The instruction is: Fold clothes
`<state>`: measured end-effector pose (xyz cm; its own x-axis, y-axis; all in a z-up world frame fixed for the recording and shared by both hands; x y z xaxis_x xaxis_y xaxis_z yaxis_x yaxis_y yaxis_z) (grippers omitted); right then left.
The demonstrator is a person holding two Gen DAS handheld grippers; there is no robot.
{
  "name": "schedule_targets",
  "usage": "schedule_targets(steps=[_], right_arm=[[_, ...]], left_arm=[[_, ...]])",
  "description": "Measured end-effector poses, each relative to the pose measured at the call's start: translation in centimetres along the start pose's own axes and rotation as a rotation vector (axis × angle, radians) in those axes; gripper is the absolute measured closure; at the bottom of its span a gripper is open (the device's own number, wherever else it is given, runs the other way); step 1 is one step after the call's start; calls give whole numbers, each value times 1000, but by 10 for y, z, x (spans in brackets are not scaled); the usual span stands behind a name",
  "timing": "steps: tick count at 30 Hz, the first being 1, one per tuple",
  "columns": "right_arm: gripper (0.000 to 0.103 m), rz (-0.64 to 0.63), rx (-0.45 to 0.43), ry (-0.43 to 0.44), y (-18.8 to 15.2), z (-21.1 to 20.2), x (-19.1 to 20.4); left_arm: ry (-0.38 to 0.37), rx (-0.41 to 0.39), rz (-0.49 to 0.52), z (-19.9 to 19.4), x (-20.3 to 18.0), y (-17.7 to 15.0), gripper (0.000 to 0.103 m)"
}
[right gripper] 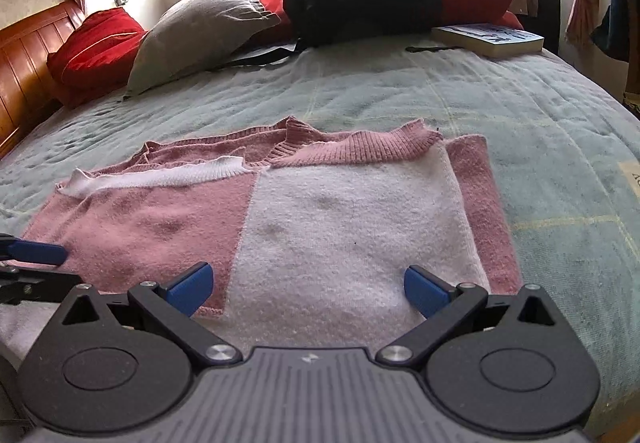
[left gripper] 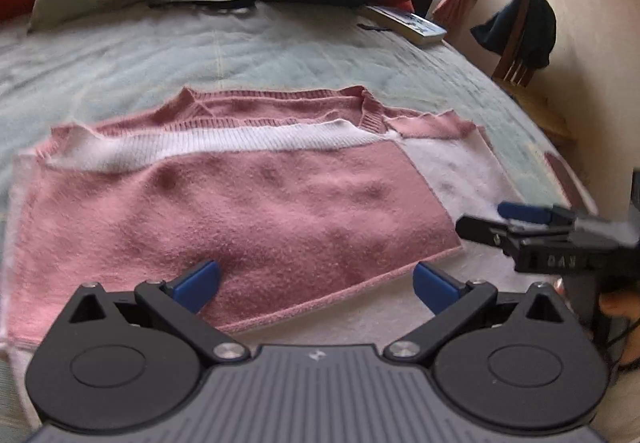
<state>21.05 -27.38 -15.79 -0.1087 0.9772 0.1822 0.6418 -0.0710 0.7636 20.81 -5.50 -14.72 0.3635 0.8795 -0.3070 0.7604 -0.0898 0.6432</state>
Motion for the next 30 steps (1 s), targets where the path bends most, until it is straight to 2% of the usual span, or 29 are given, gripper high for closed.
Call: schedule_targets(steps=[2,7,14,20,23,30], right_arm=[[0,3,-1,-3,0,-2,0],[0,20,-10,10,3,-9,4],[0,-18,-39,103,11,-20,35],[0,-33,-26,128,9,-21,53],[0,-31,-21,125,5,-25,54],[0,4,-45,163,7,-35,58]], left_arm=[[-9,-5,-28,-4,1,3,1],[15,-41,-5,-19,-2,10,1],[15,-104,-11,-46,1,20,1],[-33,-105,26,-68,5,29,1],[-38,-95,34,-83,21,41,1],[86,-141,35,-124,74,80,1]])
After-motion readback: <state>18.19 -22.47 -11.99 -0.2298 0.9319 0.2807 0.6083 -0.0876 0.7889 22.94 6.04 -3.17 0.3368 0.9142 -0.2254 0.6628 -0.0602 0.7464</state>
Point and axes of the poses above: each gripper's, at about its wrist camera, not at the fingertips, and z roughly the way its jaws point, x to its left, y to its top, the point moved 9 cm from there along z, roughly the way its jaws point, and after that the axes turned 4 degrees about -x, right-handed, at the moved point
